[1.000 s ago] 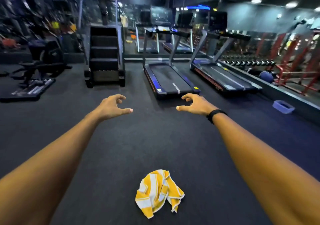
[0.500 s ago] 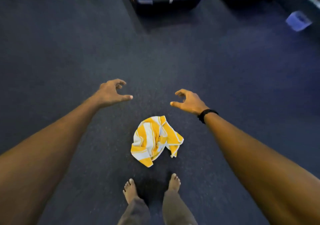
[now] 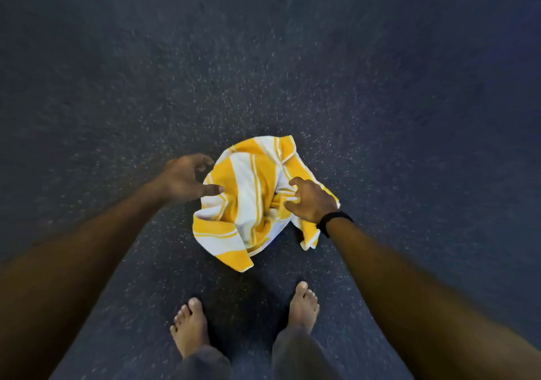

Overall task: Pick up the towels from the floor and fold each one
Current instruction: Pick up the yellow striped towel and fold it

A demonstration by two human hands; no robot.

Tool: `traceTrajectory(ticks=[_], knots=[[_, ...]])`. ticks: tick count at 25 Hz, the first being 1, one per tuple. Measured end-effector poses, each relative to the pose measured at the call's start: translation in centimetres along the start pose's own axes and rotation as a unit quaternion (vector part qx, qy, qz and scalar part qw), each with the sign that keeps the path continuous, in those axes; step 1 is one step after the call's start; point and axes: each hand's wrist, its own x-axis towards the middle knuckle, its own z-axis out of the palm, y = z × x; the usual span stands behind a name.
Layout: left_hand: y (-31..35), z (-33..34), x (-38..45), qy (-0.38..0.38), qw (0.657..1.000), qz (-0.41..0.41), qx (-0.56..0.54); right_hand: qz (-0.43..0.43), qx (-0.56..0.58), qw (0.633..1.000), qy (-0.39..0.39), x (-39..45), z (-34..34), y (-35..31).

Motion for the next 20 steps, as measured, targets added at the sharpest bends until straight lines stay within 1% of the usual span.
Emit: traceTrajectory(ticks=[3,5,6,8,9,11,13,15,17,20], knots=[[-3.3,4.1,4.0,-0.016,1.0,-0.001,-0.003,0.001,-0.119,0.993,-0.023,4.5,5.0,2.4],[-4.3,5.6,5.1,-0.03,1.0,-0.002,-0.005,-0.017,-0.173,0.985,-0.002,5.8,6.2,2.7],[-4.2,5.9,5.2,-0.03,1.0,-0.007,0.001,-0.035,-0.174,0.984,0.023,5.9,6.1,2.6],[-3.4,5.3,4.7,-0.032,0.999,-0.015,0.006,-0.087,-0.121,0.988,0.05,5.4,5.0,2.3],[-2.7,4.6,4.1,-0.033,0.999,-0.012,0.006,-0.114,-0.098,0.988,0.043,4.7,4.1,2.2],[0.2,2.3,2.4,-0.022,1.0,0.003,0.014,-0.147,-0.093,0.984,0.02,2.3,1.3,1.6],[3.2,0.5,0.8,-0.018,1.0,0.017,0.014,-0.152,-0.116,0.981,0.021,0.0,-0.5,1.4],[4.6,-0.2,1.1,0.004,0.999,0.034,0.013,-0.144,-0.14,0.979,0.047,-0.2,-0.6,1.8],[4.0,0.6,2.7,0.012,0.999,0.05,0.012,-0.134,-0.16,0.977,0.034,1.0,0.6,2.6],[0.7,4.3,5.6,0.0,0.998,0.053,0.03,-0.137,-0.245,0.96,-0.01,4.0,4.7,4.2]])
